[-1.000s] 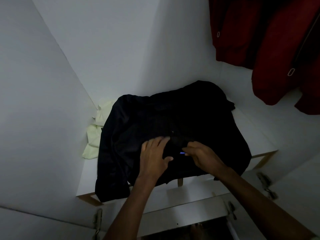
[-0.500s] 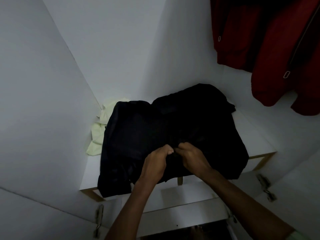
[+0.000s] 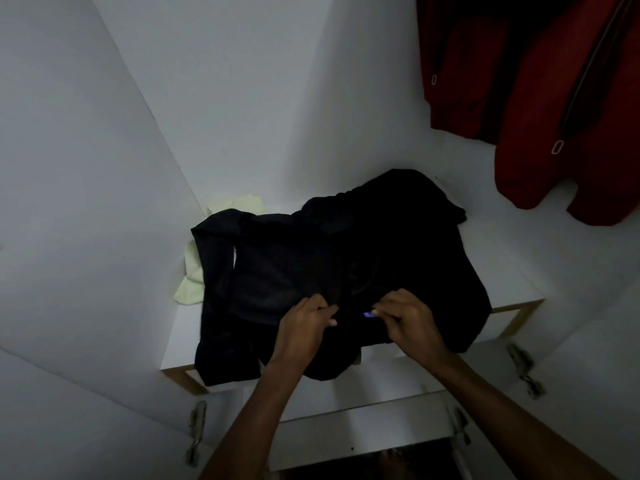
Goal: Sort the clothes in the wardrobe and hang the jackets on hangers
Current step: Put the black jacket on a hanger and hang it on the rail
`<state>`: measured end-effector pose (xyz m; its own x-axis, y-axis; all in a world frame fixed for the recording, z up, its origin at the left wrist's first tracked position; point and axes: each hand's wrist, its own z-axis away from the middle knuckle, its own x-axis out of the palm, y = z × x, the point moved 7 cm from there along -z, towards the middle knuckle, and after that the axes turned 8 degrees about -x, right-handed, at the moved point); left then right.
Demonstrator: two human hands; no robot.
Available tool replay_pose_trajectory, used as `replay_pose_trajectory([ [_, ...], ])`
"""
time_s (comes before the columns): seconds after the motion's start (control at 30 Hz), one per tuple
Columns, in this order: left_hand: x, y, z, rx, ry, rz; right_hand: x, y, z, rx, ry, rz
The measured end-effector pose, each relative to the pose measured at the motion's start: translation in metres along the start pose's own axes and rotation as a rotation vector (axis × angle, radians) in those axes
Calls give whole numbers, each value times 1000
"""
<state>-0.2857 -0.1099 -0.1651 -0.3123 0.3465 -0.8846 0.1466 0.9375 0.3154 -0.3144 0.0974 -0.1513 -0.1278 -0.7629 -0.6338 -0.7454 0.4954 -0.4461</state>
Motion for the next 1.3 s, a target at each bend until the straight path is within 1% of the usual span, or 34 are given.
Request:
replay_pose_trajectory([
  [0.07, 3, 1, 0, -1, 5, 17, -11, -6, -1, 23, 71, 25],
  [0.1, 3, 0, -1, -15, 18, 37, -16, -11, -4, 36, 74, 19],
  [0.13, 2, -1, -2, -38, 35, 53, -18, -15, -8, 59, 22, -21],
  [0.17, 2, -2, -2, -61, 57, 59, -16, -18, -12, 83, -95, -90],
  [0.23, 0, 1, -3, -92, 95, 43, -5, -20, -15, 159, -444, -266],
  [0.27, -1, 4, -3, -93, 115, 28, 0, -18, -13, 190, -552, -324],
  [0.3, -2, 7, -3, -87, 136, 18, 0, -15, -16, 214, -576, -322],
  [0.33, -3, 11, -3, -84, 157, 15, -5, -7, -23, 218, -501, -248],
  [0.37, -3, 14, -4, -81, 183, 16, -12, -1, -31, 169, -377, -95],
  [0.4, -6, 16, -5, -87, 209, 20, -12, 2, -35, 106, -324, 55],
  [0.43, -8, 16, -5, -95, 242, 21, -6, 0, -36, 58, -336, 147],
  [0.5, -14, 18, -4, -88, 304, 17, 14, 4, -30, 36, -454, 131],
  [0.53, -15, 19, -3, -68, 313, 12, 20, 5, -28, 16, -484, 103],
  [0.63, -14, 20, 0, -24, 311, 7, 27, 12, -25, -69, -500, 113],
  [0.7, -13, 20, 2, -25, 320, 31, 24, 16, -29, -126, -472, 99],
  [0.77, -17, 22, 5, -13, 356, 84, 20, 21, -34, -190, -388, 158],
  [0.8, -21, 22, 5, -12, 375, 112, 17, 22, -36, -194, -334, 186],
  [0.83, -24, 22, 3, -15, 386, 130, 14, 25, -38, -154, -272, 199],
  [0.87, -26, 22, 0, -17, 366, 146, 11, 30, -39, -89, -206, 200],
  [0.9, -25, 22, -4, -14, 303, 180, 11, 33, -38, -40, -168, 203],
  [0.93, -21, 21, -8, -15, 188, 237, 13, 31, -36, -40, -153, 204],
  [1.0, -7, 18, -15, -22, -139, 358, 25, 24, -29, -123, -195, 236],
  [1.03, -2, 18, -16, -29, -278, 383, 27, 28, -27, -106, -194, 228],
  [1.07, 1, 18, -17, -37, -373, 386, 26, 33, -26, -31, -176, 197],
  [1.1, 3, 17, -18, -54, -446, 406, 27, 38, -24, 31, -158, 169],
  [1.13, 5, 18, -21, -73, -517, 446, 30, 39, -24, 31, -159, 149],
  [1.23, 7, 28, -29, -95, -748, 544, 48, 24, -23, -185, -295, 166],
  [1.27, 7, 30, -34, -86, -765, 533, 49, 25, -24, -219, -306, 169],
  [1.3, 5, 30, -42, -91, -719, 511, 47, 32, -27, -207, -304, 170],
])
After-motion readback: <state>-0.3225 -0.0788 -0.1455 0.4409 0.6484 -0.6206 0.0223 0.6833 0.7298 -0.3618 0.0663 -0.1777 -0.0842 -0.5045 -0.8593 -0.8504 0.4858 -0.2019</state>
